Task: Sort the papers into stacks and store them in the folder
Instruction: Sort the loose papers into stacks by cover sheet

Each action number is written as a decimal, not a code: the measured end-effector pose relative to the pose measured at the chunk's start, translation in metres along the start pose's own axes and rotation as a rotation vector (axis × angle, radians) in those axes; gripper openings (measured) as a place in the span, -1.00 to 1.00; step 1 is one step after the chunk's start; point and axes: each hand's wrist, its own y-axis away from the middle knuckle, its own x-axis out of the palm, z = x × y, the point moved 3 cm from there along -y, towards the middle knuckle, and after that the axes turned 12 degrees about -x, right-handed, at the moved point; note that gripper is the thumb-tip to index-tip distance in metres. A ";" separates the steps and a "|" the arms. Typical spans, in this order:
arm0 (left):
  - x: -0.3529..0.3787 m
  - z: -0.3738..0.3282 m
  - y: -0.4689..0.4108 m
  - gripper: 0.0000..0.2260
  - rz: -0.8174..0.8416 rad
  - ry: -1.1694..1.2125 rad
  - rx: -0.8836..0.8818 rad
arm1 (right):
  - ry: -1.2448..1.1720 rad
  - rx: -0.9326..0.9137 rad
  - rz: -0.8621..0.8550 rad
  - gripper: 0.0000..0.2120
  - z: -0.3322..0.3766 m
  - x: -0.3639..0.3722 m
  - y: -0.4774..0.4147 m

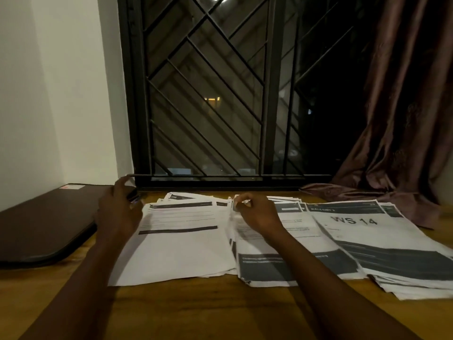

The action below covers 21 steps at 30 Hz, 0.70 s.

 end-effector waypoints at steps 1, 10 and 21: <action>-0.001 -0.006 0.003 -0.48 0.011 0.016 0.013 | -0.003 0.003 0.005 -0.90 -0.002 -0.011 0.003; 0.066 -0.146 0.083 -0.55 0.300 0.301 0.218 | 0.186 0.024 0.035 -0.88 -0.042 -0.146 0.008; 0.177 -0.233 0.171 -0.45 0.689 0.327 0.226 | 0.346 0.275 -0.145 -0.85 -0.112 -0.275 0.045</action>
